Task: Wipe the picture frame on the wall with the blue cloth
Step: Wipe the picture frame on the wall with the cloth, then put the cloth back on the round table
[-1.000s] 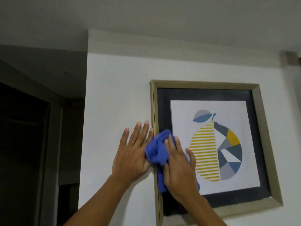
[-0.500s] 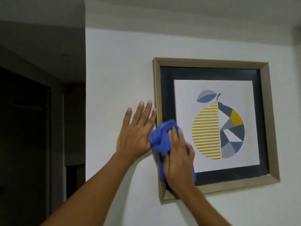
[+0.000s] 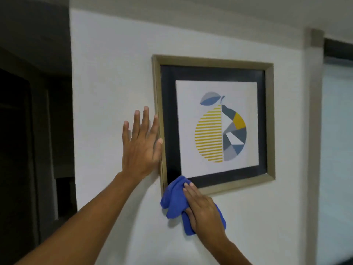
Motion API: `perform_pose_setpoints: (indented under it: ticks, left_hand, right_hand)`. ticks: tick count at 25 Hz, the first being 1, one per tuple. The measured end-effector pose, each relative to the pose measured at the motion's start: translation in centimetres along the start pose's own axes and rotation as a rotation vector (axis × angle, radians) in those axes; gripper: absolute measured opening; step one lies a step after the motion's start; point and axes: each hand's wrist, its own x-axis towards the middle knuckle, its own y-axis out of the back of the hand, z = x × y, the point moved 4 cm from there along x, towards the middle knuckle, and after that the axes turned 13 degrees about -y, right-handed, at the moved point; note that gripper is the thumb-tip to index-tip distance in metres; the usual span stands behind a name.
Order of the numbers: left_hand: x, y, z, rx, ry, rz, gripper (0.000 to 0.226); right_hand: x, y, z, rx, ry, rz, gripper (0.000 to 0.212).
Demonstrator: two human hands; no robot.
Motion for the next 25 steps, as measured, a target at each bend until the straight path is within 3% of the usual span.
perform_pose_setpoints:
  ticks: [3,7,11,16,20,22,25]
  left_hand:
    - [-3.8,-2.4,9.6,-0.238,-0.143,0.043,0.067]
    - [-11.1,-8.7,25.9,-0.647,-0.294,-0.292,0.062]
    - [-17.4,-13.6,43.2,-0.980,-0.461,-0.600,0.070]
    - [-25.4,-16.7,62.7,-1.223,-0.551,-0.900,0.077]
    - [-35.2,-19.9,75.7,-1.299,-0.541,-1.089,0.075]
    - [-41.4,-21.7,82.0,-1.283,-0.551,-1.166,0.071]
    - [-49.1,-24.9,89.9,-1.222,-0.694,-1.148,0.069]
  right_hand:
    - [-4.5,1.9,5.6,-0.035,-0.076,-0.011,0.042]
    - [-13.2,6.2,15.9,-0.136,-0.276,-0.139,0.052]
    - [-24.2,11.3,26.8,-0.316,-0.407,-0.325,0.044]
    - [-39.1,15.9,38.9,-0.442,-0.664,-0.617,0.062]
    - [-52.6,14.8,48.7,-0.521,-0.723,-0.817,0.073]
    - [-59.8,12.6,53.9,-0.555,-0.758,-0.883,0.069]
    - [-70.2,8.7,59.5,-0.633,-0.889,-0.982,0.052]
